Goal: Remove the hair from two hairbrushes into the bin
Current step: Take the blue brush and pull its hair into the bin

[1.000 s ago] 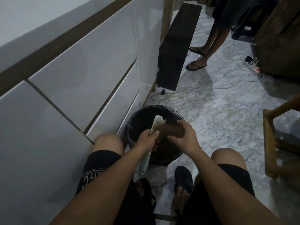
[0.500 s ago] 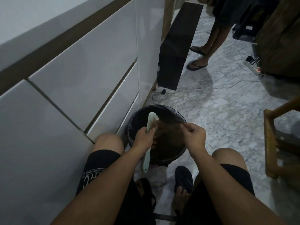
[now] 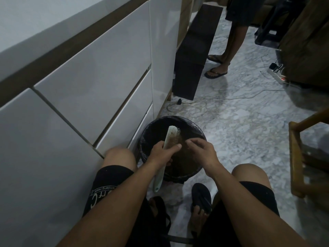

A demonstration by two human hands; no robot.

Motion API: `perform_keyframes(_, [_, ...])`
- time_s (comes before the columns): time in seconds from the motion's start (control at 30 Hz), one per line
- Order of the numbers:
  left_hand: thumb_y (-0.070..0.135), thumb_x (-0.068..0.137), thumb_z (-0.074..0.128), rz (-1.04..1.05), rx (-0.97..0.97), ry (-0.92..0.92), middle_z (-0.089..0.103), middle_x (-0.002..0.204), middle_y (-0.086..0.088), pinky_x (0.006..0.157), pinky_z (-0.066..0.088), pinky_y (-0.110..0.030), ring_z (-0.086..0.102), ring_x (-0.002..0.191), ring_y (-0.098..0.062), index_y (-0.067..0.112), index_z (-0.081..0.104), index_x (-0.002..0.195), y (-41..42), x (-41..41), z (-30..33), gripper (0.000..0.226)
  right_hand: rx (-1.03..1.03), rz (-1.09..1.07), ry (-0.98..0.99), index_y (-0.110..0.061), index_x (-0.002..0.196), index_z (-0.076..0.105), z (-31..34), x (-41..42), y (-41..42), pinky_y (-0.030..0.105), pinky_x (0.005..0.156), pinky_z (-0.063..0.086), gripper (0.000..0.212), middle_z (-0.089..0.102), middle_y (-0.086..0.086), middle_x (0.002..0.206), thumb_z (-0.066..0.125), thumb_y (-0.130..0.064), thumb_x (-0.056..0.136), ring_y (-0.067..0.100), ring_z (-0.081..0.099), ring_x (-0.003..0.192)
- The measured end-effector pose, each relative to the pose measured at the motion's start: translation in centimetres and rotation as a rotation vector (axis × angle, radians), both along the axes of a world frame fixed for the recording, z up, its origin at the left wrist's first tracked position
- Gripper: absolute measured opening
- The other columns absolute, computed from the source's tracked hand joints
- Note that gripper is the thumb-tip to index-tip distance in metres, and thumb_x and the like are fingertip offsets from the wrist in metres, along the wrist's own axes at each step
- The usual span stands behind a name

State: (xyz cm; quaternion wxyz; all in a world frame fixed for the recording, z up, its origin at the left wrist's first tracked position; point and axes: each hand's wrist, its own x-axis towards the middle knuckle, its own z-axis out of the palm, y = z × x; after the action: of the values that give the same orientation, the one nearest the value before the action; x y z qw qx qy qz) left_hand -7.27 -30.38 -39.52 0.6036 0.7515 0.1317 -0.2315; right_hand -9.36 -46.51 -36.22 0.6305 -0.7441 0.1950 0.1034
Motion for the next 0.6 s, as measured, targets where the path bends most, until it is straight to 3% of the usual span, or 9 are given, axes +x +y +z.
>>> perform_keyframes(0.1, [0.03, 0.081, 0.075, -0.04, 0.052, -0.04, 0.066, 0.103, -0.009, 0.058, 0.054, -0.028, 0.066, 0.083, -0.023, 0.012, 0.058, 0.112, 0.1, 0.0, -0.4, 0.04, -0.121, 0.049, -0.01, -0.013, 0.096, 0.074, -0.3, 0.1, -0.2, 0.021, 0.064, 0.049, 0.017, 0.069, 0.007, 0.077, 0.059, -0.021, 0.095, 0.013, 0.062, 0.07])
perform_keyframes(0.17, [0.033, 0.082, 0.071, -0.012, 0.119, -0.084, 0.067, 0.102, -0.011, 0.073, 0.059, -0.041, 0.067, 0.087, -0.029, 0.015, 0.059, 0.107, 0.1, 0.3, -0.8, 0.032, -0.134, 0.103, 0.012, -0.013, 0.095, 0.075, -0.5, 0.1, -0.5, 0.028, 0.068, 0.049, 0.019, 0.068, 0.014, 0.08, 0.057, -0.021, 0.095, 0.019, 0.061, 0.071])
perform_keyframes(0.23, [0.036, 0.083, 0.067, 0.036, 0.137, -0.109, 0.066, 0.097, -0.009, 0.083, 0.057, -0.05, 0.067, 0.092, -0.034, 0.021, 0.057, 0.097, 0.2, 0.4, -0.8, 0.023, -0.091, 0.201, 0.068, -0.016, 0.093, 0.077, -0.9, 0.0, -1.0, 0.039, 0.078, 0.055, 0.022, 0.071, 0.017, 0.088, 0.057, -0.024, 0.096, 0.029, 0.067, 0.079])
perform_keyframes(0.33, [0.04, 0.082, 0.064, 0.097, 0.136, -0.126, 0.065, 0.091, -0.01, 0.08, 0.057, -0.052, 0.067, 0.092, -0.04, 0.022, 0.055, 0.093, 0.4, 0.6, -0.9, 0.023, 0.035, 0.341, 0.166, -0.016, 0.094, 0.077, -1.1, -0.2, -1.3, 0.048, 0.088, 0.056, 0.024, 0.075, 0.016, 0.099, 0.055, -0.025, 0.096, 0.033, 0.071, 0.095])
perform_keyframes(0.43, [0.038, 0.085, 0.064, 0.141, 0.144, -0.133, 0.067, 0.096, -0.014, 0.08, 0.056, -0.049, 0.066, 0.093, -0.04, 0.017, 0.055, 0.096, 0.4, 0.7, -1.2, 0.025, 0.149, 0.396, 0.235, -0.01, 0.086, 0.075, -0.8, -0.1, -1.3, 0.043, 0.073, 0.053, 0.027, 0.07, 0.015, 0.088, 0.054, -0.025, 0.097, 0.031, 0.067, 0.083])
perform_keyframes(0.5, [0.038, 0.086, 0.064, 0.181, 0.128, -0.13, 0.068, 0.099, -0.016, 0.079, 0.055, -0.046, 0.066, 0.092, -0.04, 0.014, 0.057, 0.098, 0.5, 0.9, -1.3, 0.028, 0.183, 0.383, 0.243, -0.013, 0.075, 0.07, -0.6, 0.0, -1.3, 0.033, 0.058, 0.046, 0.031, 0.06, 0.01, 0.074, 0.052, -0.024, 0.098, 0.025, 0.059, 0.066])
perform_keyframes(0.6, [0.033, 0.089, 0.063, 0.24, 0.053, -0.084, 0.068, 0.095, -0.017, 0.062, 0.051, -0.036, 0.062, 0.07, -0.03, 0.006, 0.059, 0.104, 0.6, 1.1, -1.1, 0.031, 0.094, 0.297, 0.225, -0.013, 0.07, 0.061, -0.2, 0.1, -1.2, 0.02, 0.041, 0.035, 0.033, 0.051, 0.006, 0.066, 0.048, -0.02, 0.099, 0.012, 0.049, 0.048])
